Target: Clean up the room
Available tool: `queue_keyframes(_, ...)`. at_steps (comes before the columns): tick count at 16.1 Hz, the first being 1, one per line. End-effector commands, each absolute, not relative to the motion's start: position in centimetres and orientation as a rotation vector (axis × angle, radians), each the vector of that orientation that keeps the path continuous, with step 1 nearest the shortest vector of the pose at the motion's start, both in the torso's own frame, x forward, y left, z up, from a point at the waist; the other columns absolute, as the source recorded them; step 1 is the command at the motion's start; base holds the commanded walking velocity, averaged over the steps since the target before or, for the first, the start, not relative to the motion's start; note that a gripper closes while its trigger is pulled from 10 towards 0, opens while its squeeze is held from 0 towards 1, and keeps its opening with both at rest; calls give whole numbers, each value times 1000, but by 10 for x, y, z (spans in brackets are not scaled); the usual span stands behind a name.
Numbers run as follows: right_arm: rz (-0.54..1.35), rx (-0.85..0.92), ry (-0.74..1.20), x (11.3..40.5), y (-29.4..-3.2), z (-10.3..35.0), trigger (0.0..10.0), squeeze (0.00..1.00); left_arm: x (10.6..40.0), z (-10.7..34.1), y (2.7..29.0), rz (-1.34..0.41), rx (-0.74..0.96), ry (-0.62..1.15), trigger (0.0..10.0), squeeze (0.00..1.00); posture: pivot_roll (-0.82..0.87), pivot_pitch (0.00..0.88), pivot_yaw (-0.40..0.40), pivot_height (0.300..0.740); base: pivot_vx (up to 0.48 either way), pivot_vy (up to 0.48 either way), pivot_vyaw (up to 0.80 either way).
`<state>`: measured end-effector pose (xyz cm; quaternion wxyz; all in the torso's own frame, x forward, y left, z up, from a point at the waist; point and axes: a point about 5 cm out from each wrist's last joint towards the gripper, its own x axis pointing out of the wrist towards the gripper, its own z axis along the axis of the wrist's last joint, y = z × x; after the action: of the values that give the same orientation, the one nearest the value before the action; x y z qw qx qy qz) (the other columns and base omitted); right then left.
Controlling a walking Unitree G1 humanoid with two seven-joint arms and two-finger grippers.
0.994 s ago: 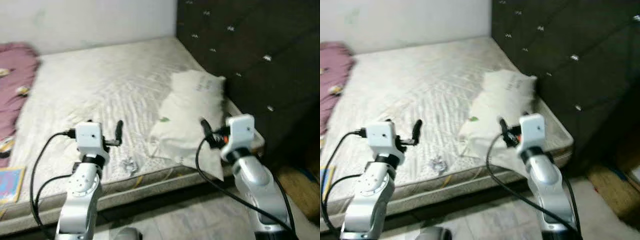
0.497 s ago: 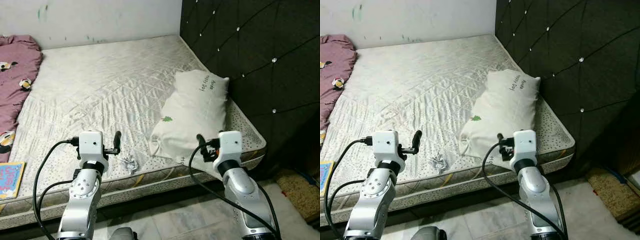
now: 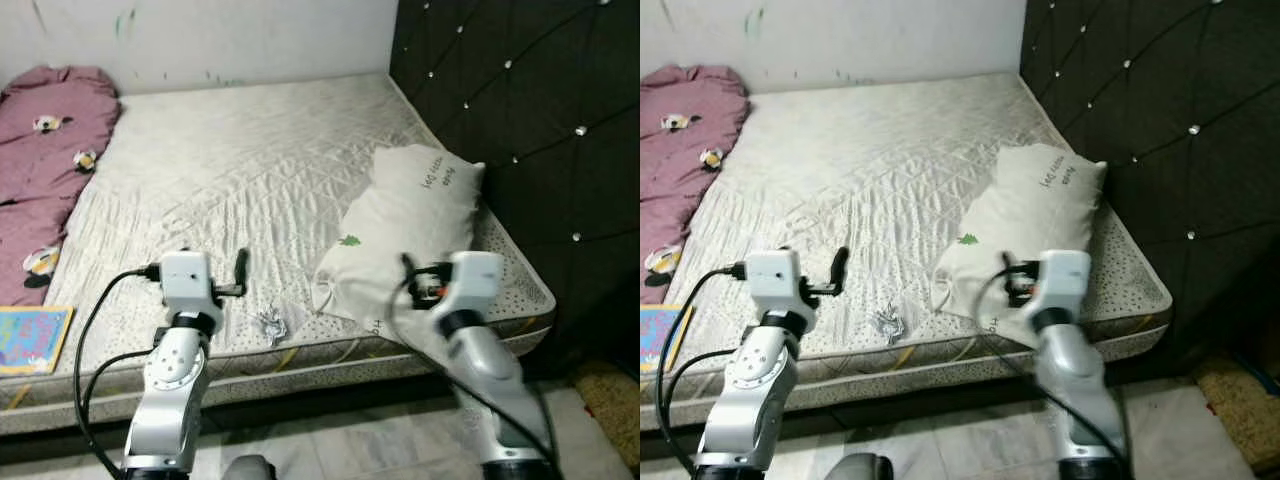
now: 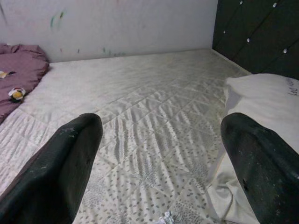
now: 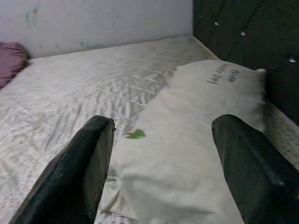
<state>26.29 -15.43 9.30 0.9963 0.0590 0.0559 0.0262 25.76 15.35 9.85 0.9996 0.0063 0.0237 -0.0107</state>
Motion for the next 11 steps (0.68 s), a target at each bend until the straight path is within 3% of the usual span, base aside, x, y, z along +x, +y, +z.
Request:
queue_keyframes(1,77,138,86,265,-146,102,10000,0,258,102,161,2,24,46,10000,0,21,0,-13,740,0,439,0)
queue_keyframes(7,71,134,69,274,-144,111,10000,0,261,107,161,20,17,28,10000,0,24,0,-17,740,0,457,0)
queue_keyframes(11,68,122,72,272,-143,110,10000,0,261,112,158,-10,24,-2,10000,0,19,0,-10,740,0,0,0)
